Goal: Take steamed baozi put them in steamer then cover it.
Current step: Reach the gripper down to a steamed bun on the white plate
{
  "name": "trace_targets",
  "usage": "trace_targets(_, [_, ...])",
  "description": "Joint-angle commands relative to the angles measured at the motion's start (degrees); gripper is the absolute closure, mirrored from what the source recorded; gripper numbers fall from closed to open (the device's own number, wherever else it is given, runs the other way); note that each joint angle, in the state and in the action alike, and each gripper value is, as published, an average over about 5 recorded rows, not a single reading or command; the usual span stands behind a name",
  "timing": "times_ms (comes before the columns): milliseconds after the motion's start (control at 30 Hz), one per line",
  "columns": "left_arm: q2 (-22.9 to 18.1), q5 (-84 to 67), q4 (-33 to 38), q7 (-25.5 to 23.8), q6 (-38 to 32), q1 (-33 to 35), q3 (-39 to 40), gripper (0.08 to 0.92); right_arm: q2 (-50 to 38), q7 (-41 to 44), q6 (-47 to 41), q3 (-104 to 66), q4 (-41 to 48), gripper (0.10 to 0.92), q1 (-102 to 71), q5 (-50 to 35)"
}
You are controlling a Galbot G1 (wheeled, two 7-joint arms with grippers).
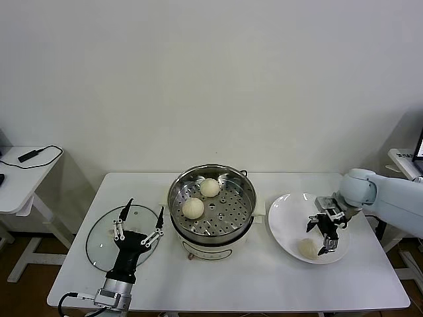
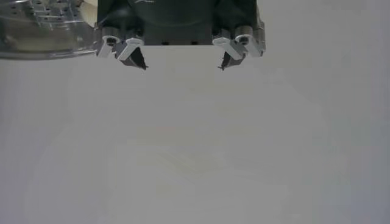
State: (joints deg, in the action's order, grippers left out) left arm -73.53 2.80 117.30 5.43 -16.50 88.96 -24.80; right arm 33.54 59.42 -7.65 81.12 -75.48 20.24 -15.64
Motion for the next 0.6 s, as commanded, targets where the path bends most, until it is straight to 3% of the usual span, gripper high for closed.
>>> trace_targets(33, [-0.04,0.03,-0.04,0.00,-0.05,0.06,-0.11,0.177,0.17,-1.26,0.03,-1.56,1.55,0.203,-3.75,1.05])
trace_targets(600, [-0.05,-0.05,-0.29,0.06,-0.20,-0.06,-0.66,0.177,1.62,-1.16,-0.05,-2.13,2.30,0.362,-3.40,-0.13])
